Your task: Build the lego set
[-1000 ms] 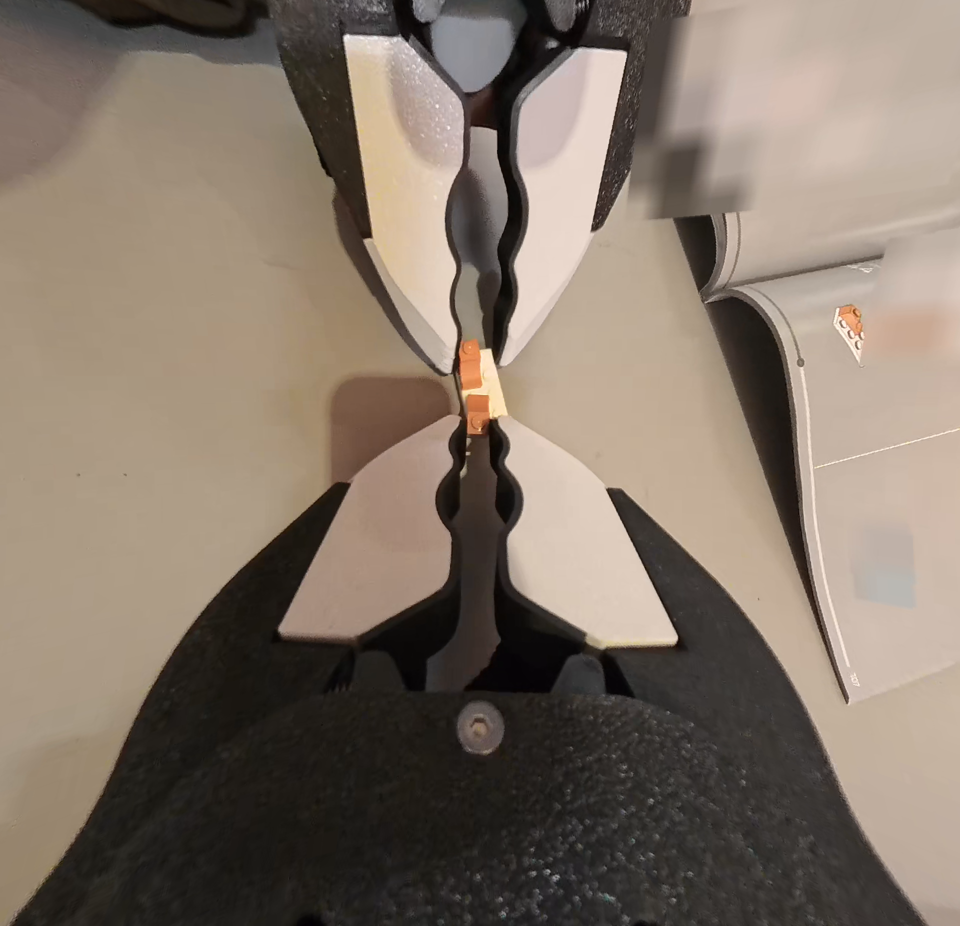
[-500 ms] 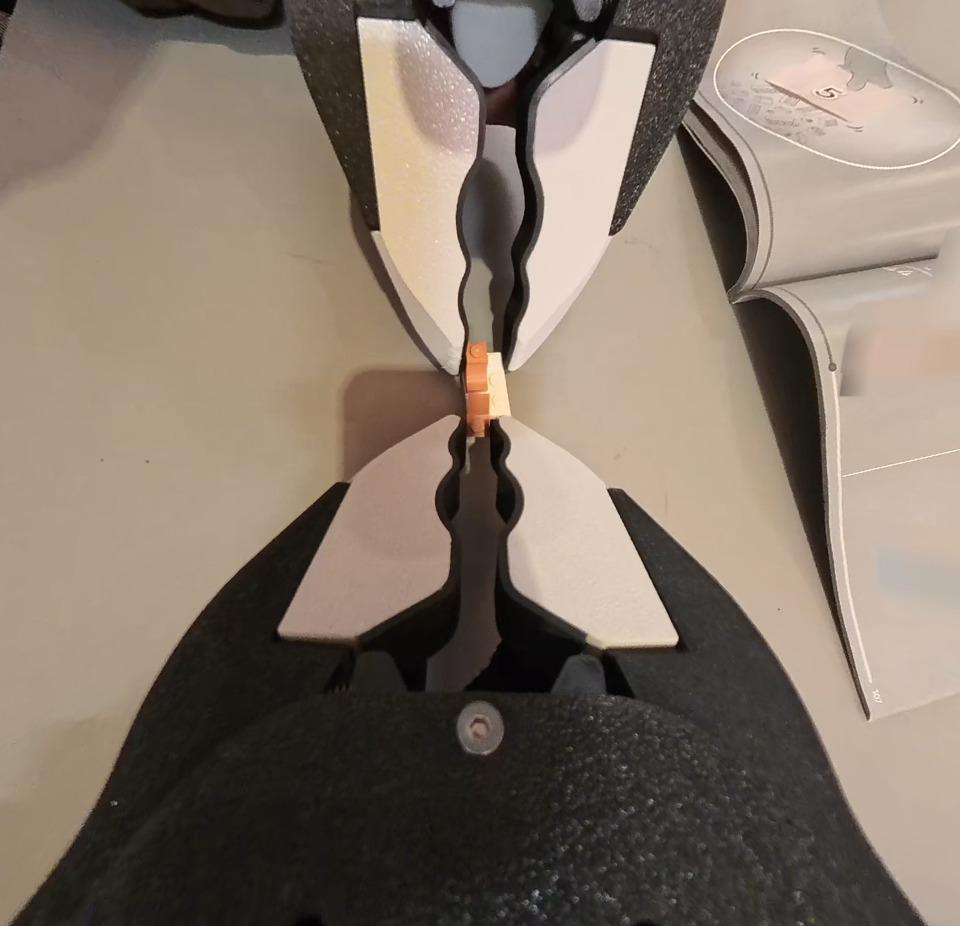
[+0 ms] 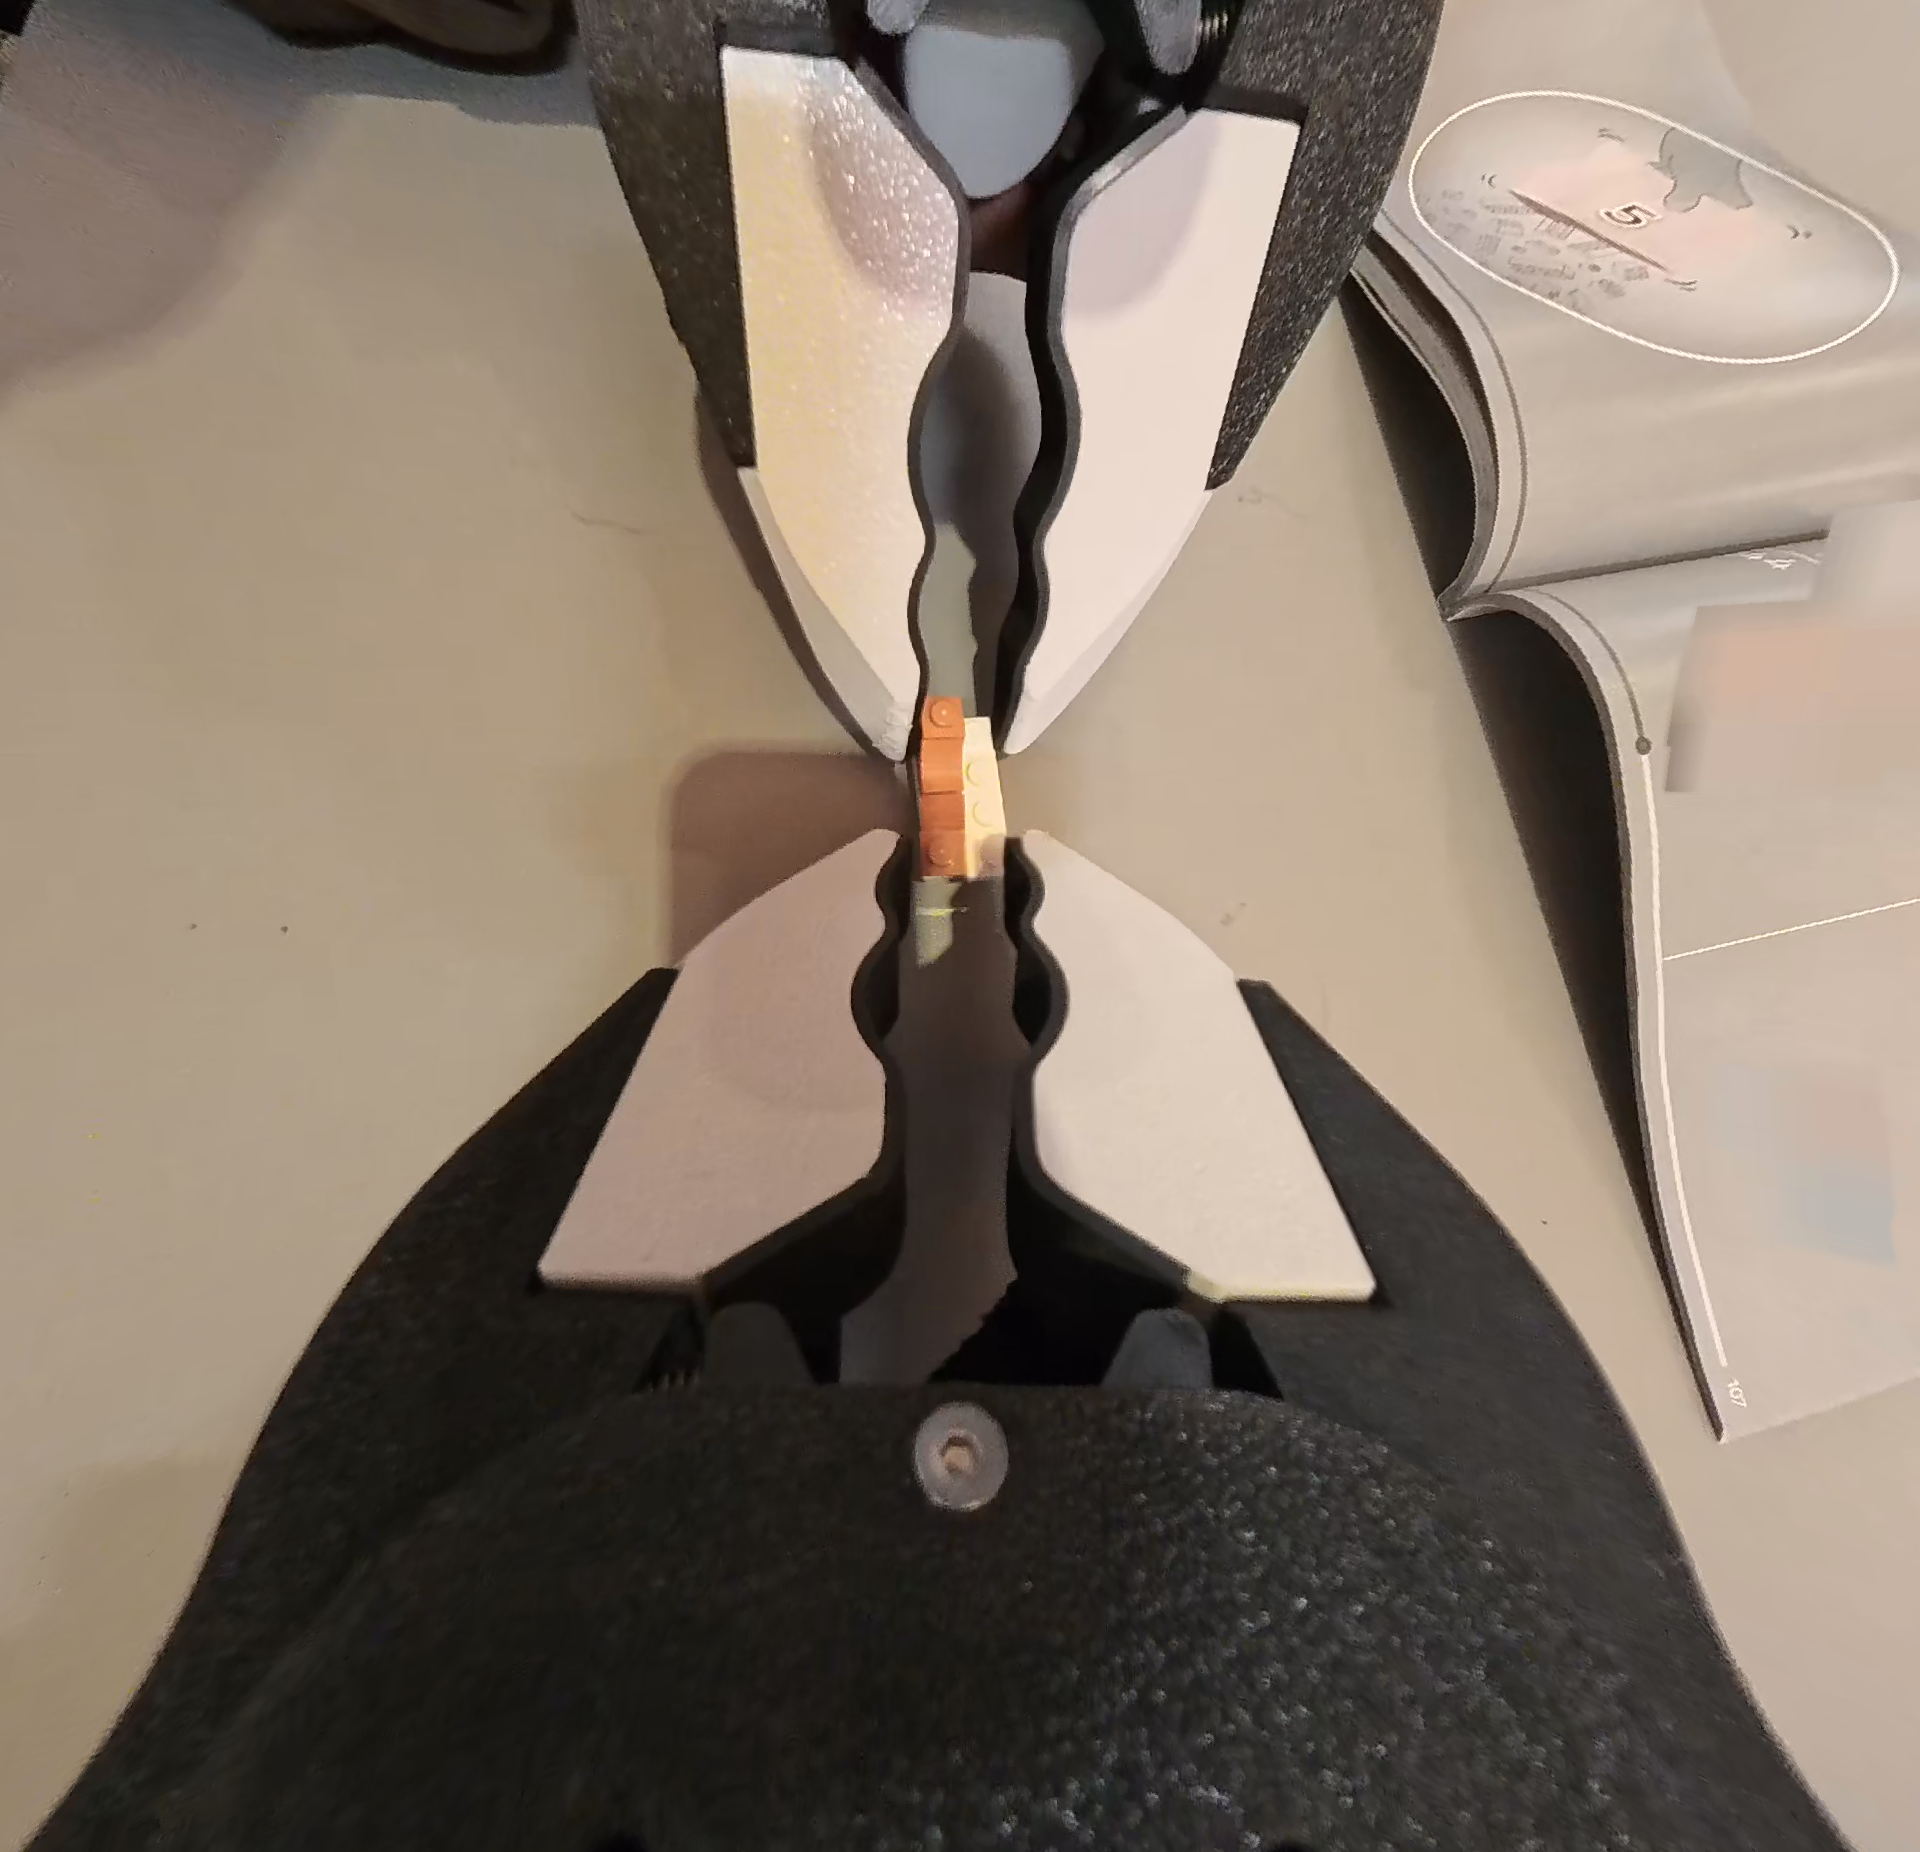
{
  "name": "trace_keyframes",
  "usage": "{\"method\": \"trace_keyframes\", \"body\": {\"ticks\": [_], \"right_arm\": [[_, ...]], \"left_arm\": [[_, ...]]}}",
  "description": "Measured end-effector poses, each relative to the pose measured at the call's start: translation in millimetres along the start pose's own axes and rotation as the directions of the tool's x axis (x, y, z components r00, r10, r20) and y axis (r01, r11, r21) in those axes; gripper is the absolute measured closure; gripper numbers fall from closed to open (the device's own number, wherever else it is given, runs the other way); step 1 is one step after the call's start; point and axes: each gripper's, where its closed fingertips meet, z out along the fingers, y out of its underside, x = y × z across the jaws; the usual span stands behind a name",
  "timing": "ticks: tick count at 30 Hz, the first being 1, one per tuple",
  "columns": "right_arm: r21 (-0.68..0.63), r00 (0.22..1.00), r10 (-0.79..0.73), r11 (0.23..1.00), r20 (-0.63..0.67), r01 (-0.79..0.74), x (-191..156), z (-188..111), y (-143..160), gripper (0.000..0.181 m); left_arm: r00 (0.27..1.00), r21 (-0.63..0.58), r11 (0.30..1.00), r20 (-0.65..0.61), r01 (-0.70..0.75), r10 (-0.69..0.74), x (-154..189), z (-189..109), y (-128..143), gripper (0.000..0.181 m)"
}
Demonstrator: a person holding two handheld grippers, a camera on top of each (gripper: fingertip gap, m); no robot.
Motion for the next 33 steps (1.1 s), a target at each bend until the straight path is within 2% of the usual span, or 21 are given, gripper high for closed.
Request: {"method": "trace_keyframes", "body": {"ticks": [4, 7, 11, 16, 23, 33], "right_arm": [[0.023, 0.999, -0.035, 0.999, -0.018, 0.035, 0.6, -3.1, -1.5, 0.156], [0.051, 0.982, -0.158, 0.985, -0.103, 0.164, 4.3, -7.0, 1.7, 0.147], [0.074, 0.909, -0.342, 0.927, -0.237, 0.368, 7.3, -10.6, 7.1, 0.143], [0.074, 0.815, -0.439, 0.863, -0.379, 0.5, 13.7, -14.0, -6.1, 0.135], [0.02, 0.683, -0.559, 0.767, -0.471, 0.641, 7.9, -11.3, -19.2, 0.139], [-0.045, 0.602, -0.607, 0.723, -0.518, 0.69, 11.6, -8.3, -20.6, 0.148]], "left_arm": [[1.0, 0.01, 1.0, -0.002, 0.017, -0.017, -1.4, -1.7, -0.8, 0.165], [0.999, 0.026, 0.999, -0.001, 0.04, -0.04, -4.4, -4.9, -1.6, 0.165], [0.998, 0.046, 0.997, 0.002, 0.068, -0.068, -8.0, -9.3, -3.0, 0.165], [0.997, 0.053, 0.995, 0.005, 0.08, -0.08, -9.7, -11.6, -3.5, 0.165], [0.997, 0.066, 0.994, 0.004, 0.082, -0.082, -9.4, -14.1, -6.0, 0.165], [0.997, 0.101, 0.992, -0.014, 0.074, -0.073, -6.3, -18.3, -12.1, 0.165]]}}
